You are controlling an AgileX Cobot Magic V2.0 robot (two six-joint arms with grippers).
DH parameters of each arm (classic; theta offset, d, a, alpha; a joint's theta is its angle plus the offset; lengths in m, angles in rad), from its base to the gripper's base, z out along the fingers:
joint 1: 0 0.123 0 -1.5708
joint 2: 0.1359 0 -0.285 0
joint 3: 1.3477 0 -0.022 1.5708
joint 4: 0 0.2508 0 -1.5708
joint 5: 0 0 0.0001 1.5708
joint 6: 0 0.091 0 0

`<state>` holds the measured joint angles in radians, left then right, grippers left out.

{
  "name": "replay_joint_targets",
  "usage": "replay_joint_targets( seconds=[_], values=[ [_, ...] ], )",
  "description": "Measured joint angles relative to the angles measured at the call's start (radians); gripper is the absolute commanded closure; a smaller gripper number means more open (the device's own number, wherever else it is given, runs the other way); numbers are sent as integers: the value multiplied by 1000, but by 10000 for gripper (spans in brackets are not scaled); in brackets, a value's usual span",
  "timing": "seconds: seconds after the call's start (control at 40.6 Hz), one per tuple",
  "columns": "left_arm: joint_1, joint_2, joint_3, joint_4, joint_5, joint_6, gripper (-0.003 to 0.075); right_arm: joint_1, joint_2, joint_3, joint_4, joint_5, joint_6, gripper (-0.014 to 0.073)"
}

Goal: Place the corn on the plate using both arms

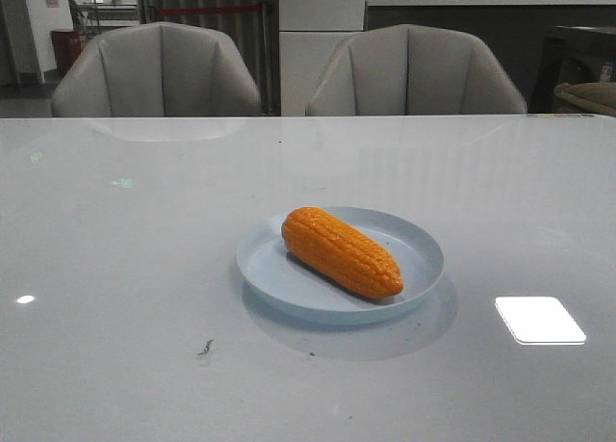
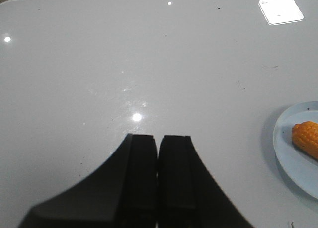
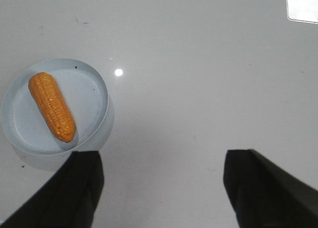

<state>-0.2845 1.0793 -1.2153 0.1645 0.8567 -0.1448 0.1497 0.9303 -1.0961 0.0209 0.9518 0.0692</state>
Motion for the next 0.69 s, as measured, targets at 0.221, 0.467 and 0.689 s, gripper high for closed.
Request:
replay_joint_targets(
  seconds=[0.221, 0.467, 0.689],
  values=[
    [0, 0, 0, 0, 0, 0, 631, 0, 0, 0, 0, 0, 0, -12],
    [0, 0, 0, 0, 0, 0, 631, 0, 0, 2, 0, 0, 0, -12],
    [0, -12, 16, 2, -11, 0, 630, 0, 0, 2, 0, 0, 0, -12]
  ],
)
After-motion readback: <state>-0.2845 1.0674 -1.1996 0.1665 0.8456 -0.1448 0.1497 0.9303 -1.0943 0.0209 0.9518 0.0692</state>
